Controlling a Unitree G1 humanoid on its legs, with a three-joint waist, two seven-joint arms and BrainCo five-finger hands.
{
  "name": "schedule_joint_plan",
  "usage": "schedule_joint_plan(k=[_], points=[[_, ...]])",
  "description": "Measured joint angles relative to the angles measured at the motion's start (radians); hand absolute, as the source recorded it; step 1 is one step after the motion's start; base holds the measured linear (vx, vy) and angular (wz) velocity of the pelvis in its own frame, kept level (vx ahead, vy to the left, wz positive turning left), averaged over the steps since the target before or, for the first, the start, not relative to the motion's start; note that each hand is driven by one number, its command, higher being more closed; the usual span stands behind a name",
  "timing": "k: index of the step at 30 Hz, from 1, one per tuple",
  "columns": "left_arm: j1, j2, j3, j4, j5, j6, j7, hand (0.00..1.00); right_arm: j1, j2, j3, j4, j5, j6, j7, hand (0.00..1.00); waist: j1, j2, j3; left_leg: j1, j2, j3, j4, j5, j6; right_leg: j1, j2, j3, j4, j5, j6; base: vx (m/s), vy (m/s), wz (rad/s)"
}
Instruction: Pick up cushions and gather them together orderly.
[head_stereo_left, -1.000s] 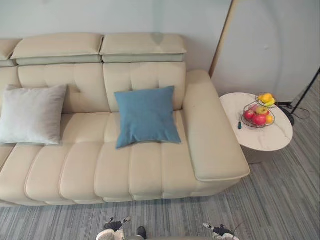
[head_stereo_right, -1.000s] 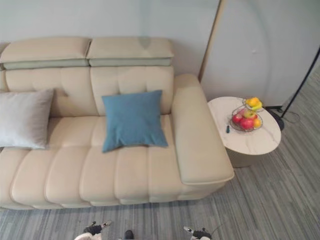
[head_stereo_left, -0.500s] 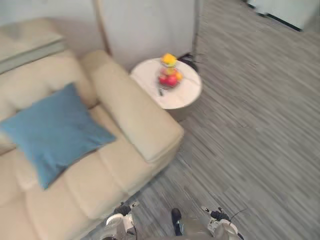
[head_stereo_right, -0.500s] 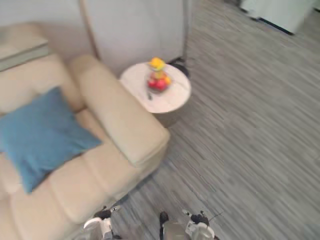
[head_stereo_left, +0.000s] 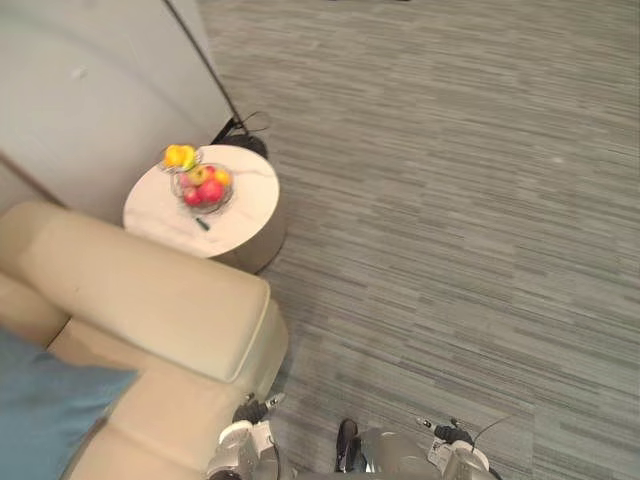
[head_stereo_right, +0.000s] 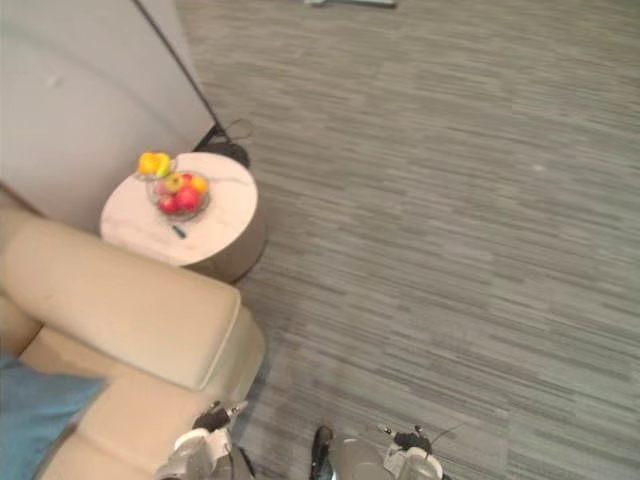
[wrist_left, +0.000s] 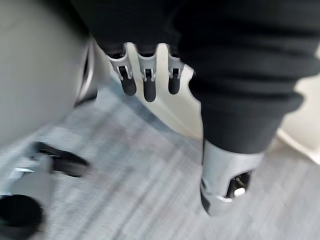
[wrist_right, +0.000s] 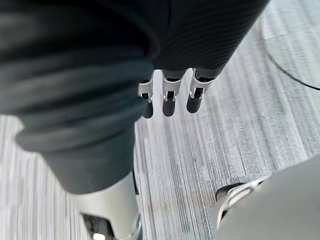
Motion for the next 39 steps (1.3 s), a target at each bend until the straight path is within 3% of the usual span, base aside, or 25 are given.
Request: schedule_joint_plan(k=[1, 3, 4, 6, 8, 9, 11, 13, 14, 15, 16, 18, 20, 21, 22, 24, 27, 29, 31, 33, 35, 36, 37, 38, 39], points=[[0.0, -0.007, 0.001, -0.002, -0.008, 0.001, 0.002, 0.0, -0.005, -0.002, 0.001, 0.001, 0.0, 0.0, -0.001, 0.0, 0.006, 0.002, -0.002, -0.013, -0.049, -0.109, -0.081, 0.01, 0.003, -0.01, 0.011, 0.06, 0.02, -0.012, 0.015, 0.29, 0.21, -1.89], [0.004, -0.009, 0.001, -0.002, -0.009, 0.0, 0.002, 0.0, -0.001, -0.007, 0.016, 0.0, 0.0, 0.0, -0.002, 0.0, 0.015, 0.008, -0.008, -0.014, -0.075, -0.211, -0.143, 0.047, 0.056, -0.022, 0.031, 0.154, 0.079, -0.049, 0.032, 0.29, 0.232, -1.93], [0.007, -0.003, 0.002, 0.0, -0.01, 0.002, 0.002, 0.0, 0.007, -0.003, 0.028, -0.004, -0.001, 0.0, -0.002, 0.0, 0.017, 0.004, -0.016, 0.013, -0.075, -0.19, -0.143, 0.084, 0.012, -0.03, 0.04, 0.223, 0.126, -0.085, 0.059, 0.24, 0.209, -1.63], [0.011, 0.012, 0.006, 0.001, -0.015, 0.004, 0.002, 0.0, 0.026, 0.008, 0.044, -0.014, -0.002, -0.001, 0.003, 0.0, 0.019, -0.042, -0.049, 0.035, -0.068, -0.054, -0.153, 0.053, 0.024, -0.083, 0.002, 0.264, 0.181, -0.12, 0.126, 0.29, 0.259, -1.76], [-0.004, 0.025, 0.008, 0.003, -0.016, 0.005, 0.006, 0.0, 0.014, 0.015, 0.045, -0.011, -0.002, 0.0, 0.003, 0.0, 0.042, -0.064, -0.037, 0.08, -0.047, 0.069, -0.157, 0.035, 0.048, -0.155, -0.057, 0.153, 0.286, -0.082, 0.202, 0.25, 0.274, -1.74], [-0.003, 0.027, 0.004, 0.01, -0.016, 0.007, 0.009, 0.0, 0.002, 0.014, 0.043, -0.012, -0.002, 0.0, 0.003, 0.0, 0.044, -0.062, -0.032, 0.119, -0.041, 0.112, -0.169, 0.03, 0.056, -0.189, -0.101, 0.049, 0.344, -0.069, 0.215, 0.2, 0.191, -1.63], [-0.001, 0.028, -0.018, 0.033, -0.016, 0.011, 0.023, 0.0, 0.0, 0.01, 0.04, -0.037, -0.013, 0.0, 0.002, 0.0, 0.041, -0.034, -0.022, 0.218, -0.003, 0.237, -0.189, 0.028, 0.058, -0.171, -0.247, -0.302, 0.379, -0.066, 0.171, 0.15, 0.157, -1.52], [0.004, 0.049, -0.046, 0.035, -0.016, 0.011, 0.027, 0.0, -0.008, 0.034, 0.04, -0.039, -0.04, 0.0, 0.001, 0.0, 0.048, -0.044, -0.034, 0.289, 0.012, 0.354, -0.237, 0.027, 0.055, -0.156, -0.329, -0.535, 0.314, -0.025, 0.141, 0.17, 0.107, -1.46], [0.009, 0.065, -0.051, 0.05, -0.016, 0.01, 0.028, 0.0, -0.026, 0.046, 0.038, -0.028, -0.04, -0.002, 0.0, 0.0, 0.048, -0.05, -0.038, 0.315, 0.01, 0.4, -0.262, 0.025, 0.05, -0.162, -0.341, -0.605, 0.257, 0.005, 0.12, 0.26, 0.041, -1.61], [0.006, 0.075, -0.052, 0.072, -0.016, 0.012, 0.028, 0.0, -0.047, 0.046, 0.037, 0.006, -0.041, -0.001, 0.001, 0.0, 0.05, -0.063, -0.043, 0.342, -0.009, 0.44, -0.289, 0.025, 0.049, -0.164, -0.336, -0.65, 0.163, 0.063, 0.055, 0.25, -0.02, -1.32], [0.006, 0.077, -0.05, 0.077, -0.016, 0.016, 0.028, 0.0, -0.057, 0.039, 0.034, 0.026, -0.04, 0.001, 0.001, 0.0, 0.051, -0.068, -0.047, 0.355, -0.014, 0.443, -0.298, 0.025, 0.049, -0.153, -0.322, -0.643, 0.14, 0.051, 0.002, 0.29, -0.079, -1.38], [-0.004, 0.06, -0.051, 0.091, -0.013, 0.024, 0.028, 0.0, -0.063, 0.008, -0.019, 0.042, -0.041, 0.0, 0.0, 0.0, 0.044, -0.003, -0.042, 0.371, 0.018, 0.44, -0.234, 0.034, 0.033, -0.126, -0.247, -0.584, 0.072, 0.041, -0.008, 0.34, -0.106, -1.23], [-0.004, 0.049, -0.047, 0.091, -0.013, 0.026, 0.028, 0.0, -0.047, -0.01, -0.021, 0.036, -0.039, 0.0, 0.002, 0.0, 0.041, 0.032, -0.038, 0.34, 0.09, 0.427, -0.02, 0.064, 0.004, -0.07, -0.194, -0.545, 0.033, 0.036, -0.009, 0.29, -0.067, -0.97], [-0.001, 0.044, -0.031, 0.087, -0.014, 0.025, 0.026, 0.0, -0.037, -0.01, -0.019, 0.036, -0.037, 0.0, 0.001, 0.0, 0.047, 0.043, -0.029, 0.272, 0.15, 0.341, 0.228, 0.173, 0.111, 0.0, -0.156, -0.491, 0.0, 0.019, -0.014, 0.26, -0.022, -1.05], [0.003, 0.042, -0.032, 0.08, -0.015, 0.025, 0.025, 0.0, -0.034, -0.01, -0.017, 0.036, -0.036, 0.0, 0.0, 0.0, 0.055, 0.04, -0.026, 0.226, 0.152, 0.275, 0.325, 0.164, 0.119, 0.022, -0.147, -0.46, -0.001, 0.009, -0.014, 0.3, 0.009, -1.37], [0.009, 0.043, -0.04, 0.059, -0.016, 0.022, 0.02, 0.0, -0.038, -0.002, -0.015, 0.037, -0.034, 0.0, -0.003, 0.0, 0.062, 0.035, -0.023, 0.122, 0.116, 0.162, 0.429, 0.094, 0.081, 0.054, -0.137, -0.385, 0.004, -0.022, -0.016, 0.24, 0.06, -1.2], [0.011, 0.049, -0.054, 0.026, -0.016, 0.021, 0.014, 0.0, -0.041, 0.005, -0.01, 0.035, -0.027, 0.001, -0.005, 0.0, 0.08, 0.027, -0.022, -0.009, 0.043, 0.096, 0.212, 0.041, 0.06, 0.091, -0.13, -0.263, -0.035, -0.04, -0.005, 0.24, 0.106, -1.23], [0.018, 0.043, -0.05, 0.012, -0.014, 0.019, 0.01, 0.0, -0.034, 0.003, -0.019, 0.037, -0.027, 0.002, -0.006, 0.0, 0.093, 0.028, -0.026, -0.052, -0.037, 0.008, -0.156, 0.084, 0.028, 0.107, -0.128, -0.174, -0.062, -0.056, 0.025, 0.33, 0.205, -1.0], [0.038, 0.048, -0.05, 0.013, -0.009, 0.019, 0.01, 0.0, -0.03, 0.004, -0.023, 0.039, -0.028, 0.003, -0.007, 0.0, 0.116, 0.012, -0.048, -0.037, -0.076, -0.02, -0.25, 0.211, 0.036, 0.11, -0.131, -0.083, -0.079, -0.069, 0.055, 0.43, 0.248, -1.18], [0.048, 0.075, -0.047, 0.02, -0.003, 0.022, 0.01, 0.0, -0.016, 0.03, -0.032, 0.037, -0.028, 0.003, -0.004, 0.0, 0.102, -0.032, -0.077, -0.027, -0.107, 0.01, -0.245, 0.167, 0.068, 0.131, -0.174, -0.043, -0.105, -0.059, 0.1, 0.53, 0.212, -0.73], [0.049, 0.076, -0.038, 0.025, -0.002, 0.025, 0.011, 0.0, 0.005, 0.035, -0.033, 0.035, -0.028, 0.006, 0.0, 0.0, 0.128, -0.051, -0.082, 0.046, -0.121, 0.098, -0.241, 0.106, 0.086, 0.07, -0.218, 0.011, 0.084, -0.065, 0.143, 0.51, 0.214, -0.84], [0.05, 0.075, -0.041, 0.027, 0.0, 0.025, 0.011, 0.0, 0.004, 0.035, -0.028, 0.035, -0.032, 0.006, 0.002, 0.0, 0.136, -0.052, -0.079, 0.087, -0.127, 0.123, -0.254, 0.093, 0.09, 0.017, -0.235, 0.028, 0.226, -0.057, 0.208, 0.53, 0.237, -0.83], [0.051, 0.076, -0.056, 0.035, 0.003, 0.028, 0.011, 0.0, -0.001, 0.032, -0.019, 0.019, -0.037, 0.005, 0.009, 0.0, 0.119, -0.039, -0.07, 0.17, -0.14, 0.126, -0.27, 0.072, 0.097, -0.097, -0.263, 0.043, 0.522, 0.002, 0.346, 0.42, 0.164, -0.4], [0.048, 0.075, -0.073, 0.041, 0.003, 0.03, 0.011, 0.0, -0.004, 0.025, -0.01, -0.007, -0.036, 0.001, 0.012, 0.0, 0.093, -0.024, -0.061, 0.228, -0.137, 0.108, -0.279, 0.064, 0.1, -0.132, -0.267, 0.017, 0.65, 0.004, 0.346, 0.56, 0.165, -0.02], [0.045, 0.07, -0.083, 0.042, 0.003, 0.03, 0.011, 0.0, 0.002, 0.021, 0.002, -0.02, -0.038, -0.001, 0.013, 0.0, 0.078, -0.012, -0.061, 0.287, -0.131, 0.11, -0.308, 0.064, 0.1, -0.169, -0.284, -0.037, 0.695, -0.002, 0.309, 0.39, 0.063, 0.22]])
